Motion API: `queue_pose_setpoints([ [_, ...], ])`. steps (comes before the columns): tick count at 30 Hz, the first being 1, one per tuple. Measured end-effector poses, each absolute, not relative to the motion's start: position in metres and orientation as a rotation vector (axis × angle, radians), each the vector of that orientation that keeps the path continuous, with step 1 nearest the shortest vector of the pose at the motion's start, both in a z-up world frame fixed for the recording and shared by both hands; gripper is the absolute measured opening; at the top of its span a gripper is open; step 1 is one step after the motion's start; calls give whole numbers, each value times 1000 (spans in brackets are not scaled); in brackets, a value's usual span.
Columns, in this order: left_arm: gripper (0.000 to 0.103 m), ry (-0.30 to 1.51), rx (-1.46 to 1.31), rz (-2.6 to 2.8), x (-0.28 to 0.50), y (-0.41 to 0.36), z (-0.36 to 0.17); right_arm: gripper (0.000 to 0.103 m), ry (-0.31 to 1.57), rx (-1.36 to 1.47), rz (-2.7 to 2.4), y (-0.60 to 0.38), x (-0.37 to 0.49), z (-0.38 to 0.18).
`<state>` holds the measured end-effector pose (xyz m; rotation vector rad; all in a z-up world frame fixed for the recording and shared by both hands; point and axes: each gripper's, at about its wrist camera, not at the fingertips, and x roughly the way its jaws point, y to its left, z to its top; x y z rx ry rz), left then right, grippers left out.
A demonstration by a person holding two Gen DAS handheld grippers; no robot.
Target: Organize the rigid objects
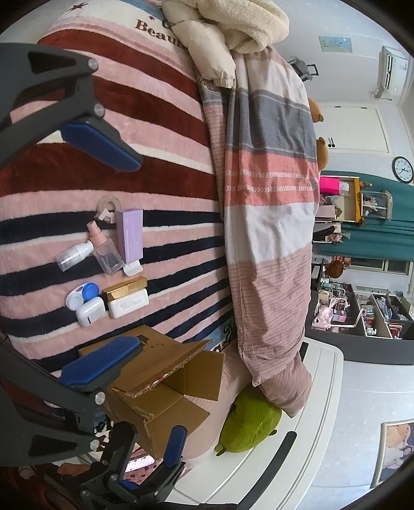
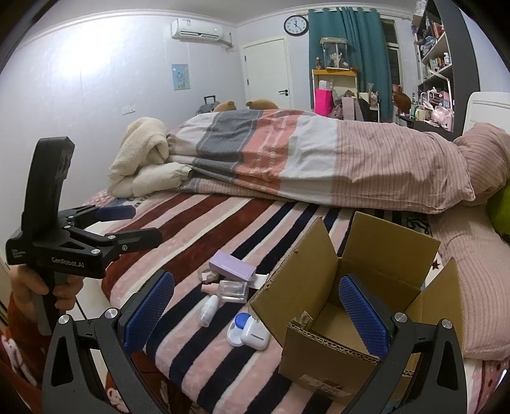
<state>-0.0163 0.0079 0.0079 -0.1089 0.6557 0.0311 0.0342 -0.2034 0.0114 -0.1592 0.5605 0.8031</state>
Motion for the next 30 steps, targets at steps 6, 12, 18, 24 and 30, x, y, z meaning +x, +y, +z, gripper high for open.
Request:
queue_pose_setpoints([
  [6,103,655,-107,35,-16,7,8,103,555,-157,796,-203,35,12],
  [12,103,654,-106,38,-17,7,8,103,555,-157,796,-203,36,12],
  [18,103,651,-106,39,-18,5,6,103,539,-170,779,-201,31,11],
  [24,103,647,-133,30,-20,15,0,103,512,-198,787,-187,20,11],
  [30,103,651,-136,91,-21,44,-11,69,467,-298,876,-140,0,4],
])
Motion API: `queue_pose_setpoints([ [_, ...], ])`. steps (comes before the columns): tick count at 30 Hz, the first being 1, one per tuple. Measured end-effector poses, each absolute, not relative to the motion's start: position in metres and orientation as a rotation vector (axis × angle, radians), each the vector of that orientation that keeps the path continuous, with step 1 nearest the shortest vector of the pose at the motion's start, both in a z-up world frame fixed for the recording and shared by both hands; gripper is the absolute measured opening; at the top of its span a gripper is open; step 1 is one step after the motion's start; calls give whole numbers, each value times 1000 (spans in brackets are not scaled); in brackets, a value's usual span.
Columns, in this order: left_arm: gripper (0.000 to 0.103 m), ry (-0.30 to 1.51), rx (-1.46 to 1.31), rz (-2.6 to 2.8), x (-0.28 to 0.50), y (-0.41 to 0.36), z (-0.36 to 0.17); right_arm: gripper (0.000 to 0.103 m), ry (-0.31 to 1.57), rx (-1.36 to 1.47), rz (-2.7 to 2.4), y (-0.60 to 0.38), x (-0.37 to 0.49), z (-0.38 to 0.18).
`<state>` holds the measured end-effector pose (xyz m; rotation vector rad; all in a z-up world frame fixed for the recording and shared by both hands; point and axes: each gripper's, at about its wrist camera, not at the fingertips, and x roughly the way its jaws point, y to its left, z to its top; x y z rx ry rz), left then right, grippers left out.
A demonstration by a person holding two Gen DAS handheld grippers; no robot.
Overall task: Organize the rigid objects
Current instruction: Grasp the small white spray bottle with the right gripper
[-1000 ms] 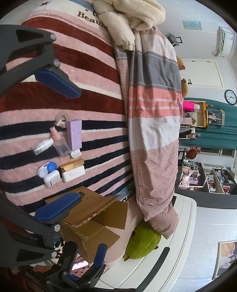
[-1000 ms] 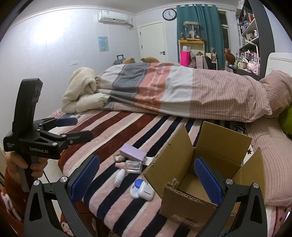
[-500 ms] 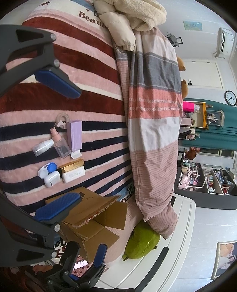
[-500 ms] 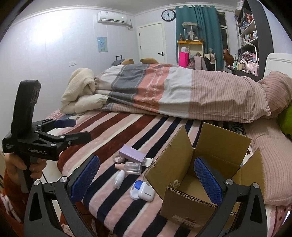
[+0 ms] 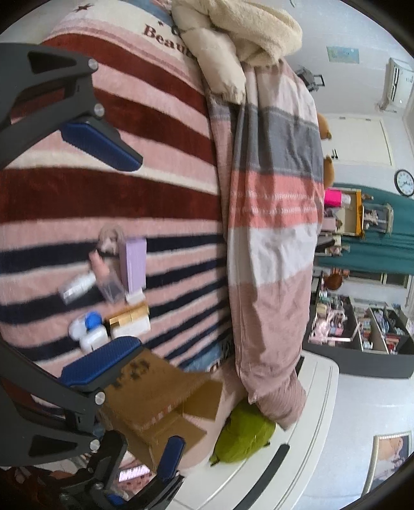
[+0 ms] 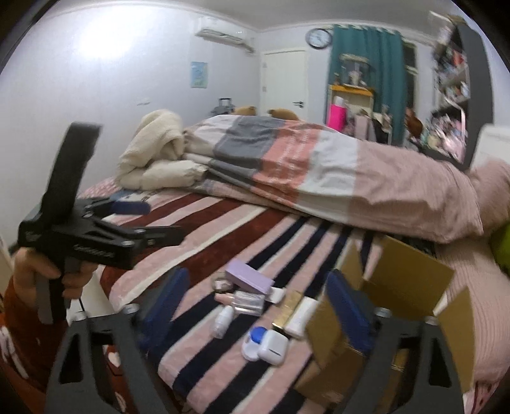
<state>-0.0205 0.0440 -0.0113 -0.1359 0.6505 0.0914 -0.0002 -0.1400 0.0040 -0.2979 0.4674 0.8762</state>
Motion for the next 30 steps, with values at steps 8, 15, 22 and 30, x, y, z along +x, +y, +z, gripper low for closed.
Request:
queue_pose_setpoints([
  [8,103,723,-196,175,-25,97,-56,43,717,-341,1013,-72,4,-75],
  [15,103,782,-192,214,-25,118,-98,35,900,-318,872,-59,36,-147],
  [22,103,799,-231,133,-20,119,-117,24,978,-289,817,-57,58,-162],
  [30,103,820,-312,-62,-8,101,-109,20,899,-285,898,-61,46,-135],
])
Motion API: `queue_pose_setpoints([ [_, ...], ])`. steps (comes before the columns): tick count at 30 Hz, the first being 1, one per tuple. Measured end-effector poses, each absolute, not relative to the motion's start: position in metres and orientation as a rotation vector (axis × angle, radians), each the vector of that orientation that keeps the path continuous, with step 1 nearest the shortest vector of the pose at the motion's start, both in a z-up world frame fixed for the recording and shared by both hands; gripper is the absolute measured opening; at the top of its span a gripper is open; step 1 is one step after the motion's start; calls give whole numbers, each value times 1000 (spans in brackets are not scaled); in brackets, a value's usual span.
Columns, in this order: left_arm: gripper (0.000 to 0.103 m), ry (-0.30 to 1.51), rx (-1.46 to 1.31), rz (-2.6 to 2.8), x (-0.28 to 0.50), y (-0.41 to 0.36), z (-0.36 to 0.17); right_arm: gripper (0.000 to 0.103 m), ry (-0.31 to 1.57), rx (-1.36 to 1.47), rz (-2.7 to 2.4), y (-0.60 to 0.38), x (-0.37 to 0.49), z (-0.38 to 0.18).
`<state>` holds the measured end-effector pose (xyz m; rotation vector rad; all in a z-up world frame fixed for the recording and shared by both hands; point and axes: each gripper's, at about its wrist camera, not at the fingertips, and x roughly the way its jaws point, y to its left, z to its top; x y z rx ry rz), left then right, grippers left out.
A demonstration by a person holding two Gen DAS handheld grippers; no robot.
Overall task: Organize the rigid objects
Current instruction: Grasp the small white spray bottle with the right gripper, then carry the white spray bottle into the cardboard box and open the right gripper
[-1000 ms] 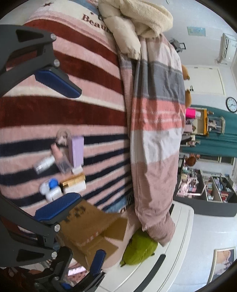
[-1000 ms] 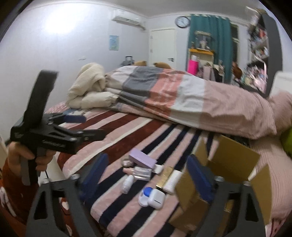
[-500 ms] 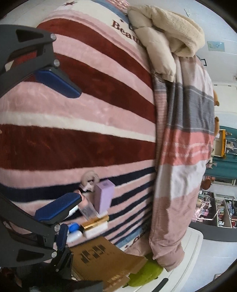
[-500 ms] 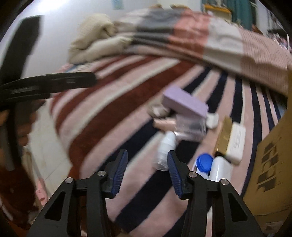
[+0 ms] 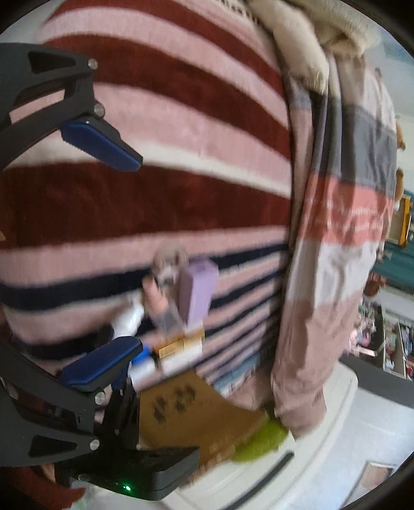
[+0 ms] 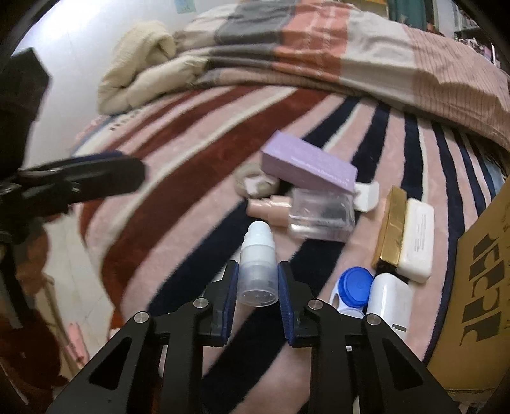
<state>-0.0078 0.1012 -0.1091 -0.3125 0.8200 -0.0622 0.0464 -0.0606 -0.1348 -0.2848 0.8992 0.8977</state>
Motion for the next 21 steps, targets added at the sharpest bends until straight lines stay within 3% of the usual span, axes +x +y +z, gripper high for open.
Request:
queue_pose_setpoints([
  [7,102,808,-377,-285,5,75,-81,20,756,-229,991,-74,30,-78],
  [11,92,768,-423,-387,11,63,-55,20,669,-211,1006,-88,24,-48],
  [19,43,735,-394,-520,36,11,-6,20,544,-128,970,-134,34,-6],
  [21,39,733,-356,-525,46,-8,4,20,531,-103,951,-152,41,-1],
])
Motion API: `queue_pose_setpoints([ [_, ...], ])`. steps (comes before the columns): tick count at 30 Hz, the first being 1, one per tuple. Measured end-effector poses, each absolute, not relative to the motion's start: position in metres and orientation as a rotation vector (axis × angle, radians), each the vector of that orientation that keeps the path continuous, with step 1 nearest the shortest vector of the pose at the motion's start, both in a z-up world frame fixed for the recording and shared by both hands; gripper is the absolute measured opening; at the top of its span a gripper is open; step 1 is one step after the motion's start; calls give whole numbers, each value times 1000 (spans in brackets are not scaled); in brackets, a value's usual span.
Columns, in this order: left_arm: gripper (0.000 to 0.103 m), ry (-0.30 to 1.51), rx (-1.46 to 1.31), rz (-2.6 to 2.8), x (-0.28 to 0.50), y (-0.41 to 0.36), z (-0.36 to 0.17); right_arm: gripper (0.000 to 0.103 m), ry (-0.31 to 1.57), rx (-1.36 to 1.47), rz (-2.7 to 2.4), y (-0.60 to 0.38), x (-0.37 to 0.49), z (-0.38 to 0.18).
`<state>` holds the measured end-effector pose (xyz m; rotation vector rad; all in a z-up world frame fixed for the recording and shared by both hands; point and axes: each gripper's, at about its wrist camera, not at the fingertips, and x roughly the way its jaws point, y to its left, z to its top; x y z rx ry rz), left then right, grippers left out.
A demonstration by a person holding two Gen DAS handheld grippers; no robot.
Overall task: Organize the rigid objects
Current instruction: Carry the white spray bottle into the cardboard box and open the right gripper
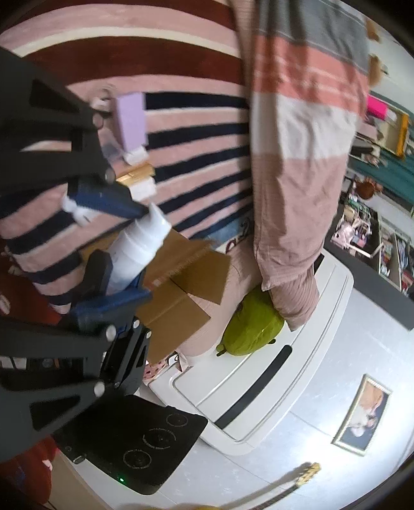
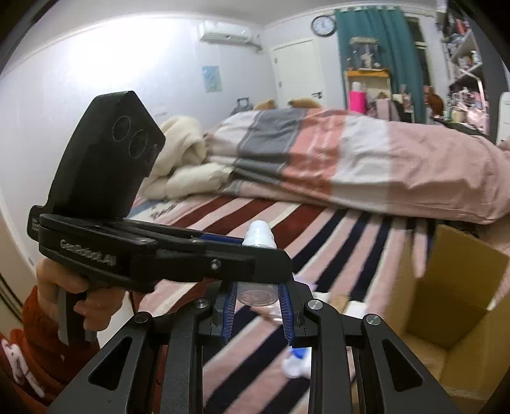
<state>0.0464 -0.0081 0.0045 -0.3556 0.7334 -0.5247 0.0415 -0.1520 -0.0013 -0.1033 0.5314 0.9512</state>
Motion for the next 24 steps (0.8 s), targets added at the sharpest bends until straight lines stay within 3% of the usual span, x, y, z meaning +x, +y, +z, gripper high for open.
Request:
queue_pose_setpoints([
  [7,34,782,-222,-581,95,-88,18,20,553,-45,831,-218,68,7],
  [21,32,989,-144,-613,162,-170,-13,20,846,-28,662,-276,132,-13],
  [23,41,1001,-145,-606,162,-170,-12,20,864,-61,636,-272,134,-14],
  [24,53,998,-140,-602,160,-169,-10,21,868,-71,629,-272,135,-15],
])
